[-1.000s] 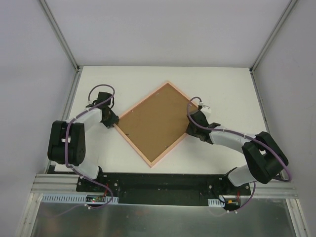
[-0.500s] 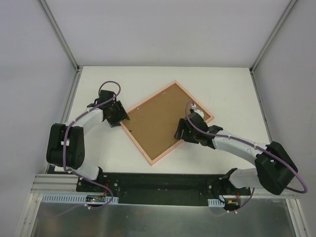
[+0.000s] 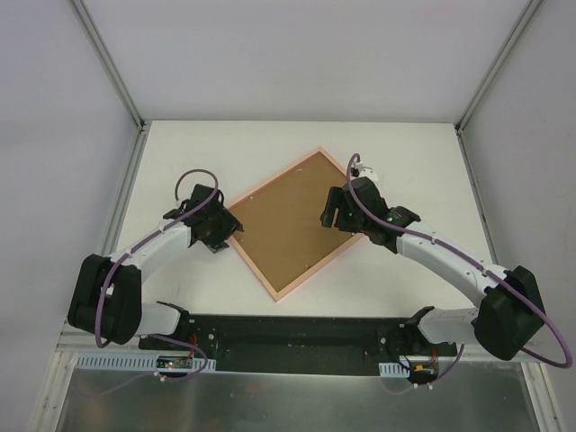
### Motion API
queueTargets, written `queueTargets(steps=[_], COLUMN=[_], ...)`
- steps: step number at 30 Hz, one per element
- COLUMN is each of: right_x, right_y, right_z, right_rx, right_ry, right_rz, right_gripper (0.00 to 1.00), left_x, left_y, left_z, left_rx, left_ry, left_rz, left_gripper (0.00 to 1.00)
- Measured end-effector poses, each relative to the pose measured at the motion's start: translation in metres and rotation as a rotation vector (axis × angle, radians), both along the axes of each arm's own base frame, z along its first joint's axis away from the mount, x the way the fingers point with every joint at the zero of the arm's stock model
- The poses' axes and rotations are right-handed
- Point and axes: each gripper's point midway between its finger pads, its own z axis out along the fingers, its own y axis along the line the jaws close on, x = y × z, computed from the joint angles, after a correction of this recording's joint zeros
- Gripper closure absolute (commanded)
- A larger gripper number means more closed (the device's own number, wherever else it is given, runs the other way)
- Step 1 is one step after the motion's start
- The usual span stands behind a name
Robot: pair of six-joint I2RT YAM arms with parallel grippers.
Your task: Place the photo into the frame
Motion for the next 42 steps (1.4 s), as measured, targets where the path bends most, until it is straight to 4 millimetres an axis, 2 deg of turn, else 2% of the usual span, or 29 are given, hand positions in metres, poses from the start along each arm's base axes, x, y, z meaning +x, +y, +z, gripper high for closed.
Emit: queueTargets(steps=[7,10,15,24,33,38,42], right_x=[-0.004,-0.004,-0.004,-0.006,-0.006,-0.003,0.007], right_y=[-0.003,-0.004,-0.003,-0.007,-0.013,-0.018,-0.033], right_z=[-0.004,-0.004,-0.004,-0.009,-0.014,-0.014,-0.015], right_rx=[-0.026,-0.028,-0.028,-0.031,-0.035,-0.036,-0.057], right_ry=[0.014,0.015,0.015,0.026,0.037,0.038,0.030], right_rz=[0.013,0.015,0.017,0.014,0.001,-0.011,-0.036], right_gripper=[0.25,0.25,0.25,0.25,0.25,0.25,0.25], left_x=[0.005,0.012,0.011,0.009,0.010,0.010,0.011], left_y=[-0.004,-0.002,0.000,0.001,0.005,0.006,0.010], left_z=[-0.003,-0.010,-0.024,-0.032,-0.032,-0.030,-0.031], left_rx=[0.018,0.039,0.072,0.089,0.119,0.153,0.162], left_ry=[0.007,0.030,0.067,0.091,0.082,0.067,0.071], left_rz=[0.131,0.160,0.182,0.183,0.168,0.081,0.017], left_gripper=[0.42,0.44,0.46,0.64,1.00,1.00,1.00])
